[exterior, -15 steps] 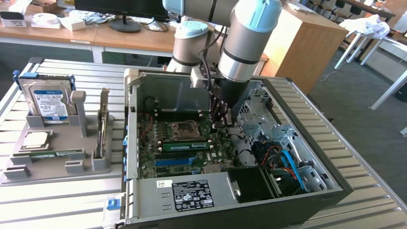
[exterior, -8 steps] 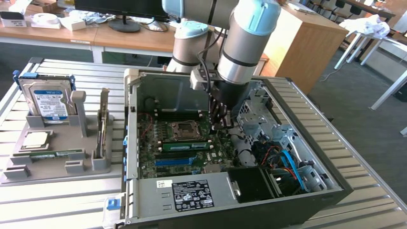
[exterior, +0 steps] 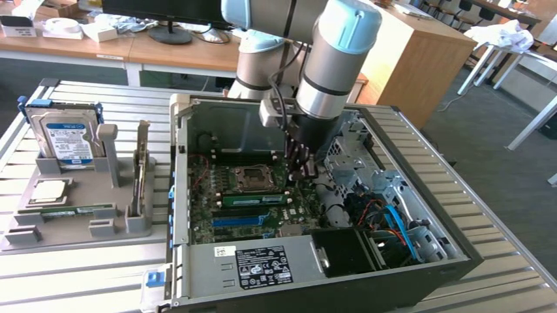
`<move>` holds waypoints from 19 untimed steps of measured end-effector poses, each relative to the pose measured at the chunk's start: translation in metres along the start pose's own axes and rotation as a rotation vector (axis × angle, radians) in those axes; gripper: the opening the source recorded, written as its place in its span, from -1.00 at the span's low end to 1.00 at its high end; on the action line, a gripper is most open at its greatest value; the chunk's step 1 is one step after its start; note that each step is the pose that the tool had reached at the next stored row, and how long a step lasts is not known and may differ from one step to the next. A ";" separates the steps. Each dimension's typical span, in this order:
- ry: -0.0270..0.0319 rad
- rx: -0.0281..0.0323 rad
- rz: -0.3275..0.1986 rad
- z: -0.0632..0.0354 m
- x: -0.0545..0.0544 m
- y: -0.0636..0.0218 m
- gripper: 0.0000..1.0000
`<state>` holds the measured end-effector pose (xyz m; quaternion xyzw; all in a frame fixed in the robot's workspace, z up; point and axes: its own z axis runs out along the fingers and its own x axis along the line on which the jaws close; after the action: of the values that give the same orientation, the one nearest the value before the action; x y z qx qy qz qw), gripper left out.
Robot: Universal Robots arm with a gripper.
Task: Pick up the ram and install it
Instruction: 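Press down the ram until it locks into place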
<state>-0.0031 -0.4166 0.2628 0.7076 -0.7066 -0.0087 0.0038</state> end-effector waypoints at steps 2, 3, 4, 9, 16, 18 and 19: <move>-0.0001 0.0000 0.000 0.0019 0.000 0.0000 -0.80; 0.0000 0.0000 0.000 0.0027 0.000 -0.0001 -0.80; 0.0000 0.0000 0.000 0.0035 0.000 -0.0001 -0.80; 0.0000 0.0000 0.000 0.0074 0.000 -0.0001 -0.80; 0.0001 0.0001 0.000 0.0083 0.000 -0.0002 -0.80; 0.0001 0.0001 0.000 0.0084 0.000 -0.0014 -0.80; 0.0000 0.0001 0.000 0.0086 0.000 -0.0022 -0.80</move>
<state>-0.0011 -0.4166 0.2542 0.7075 -0.7066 -0.0087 0.0037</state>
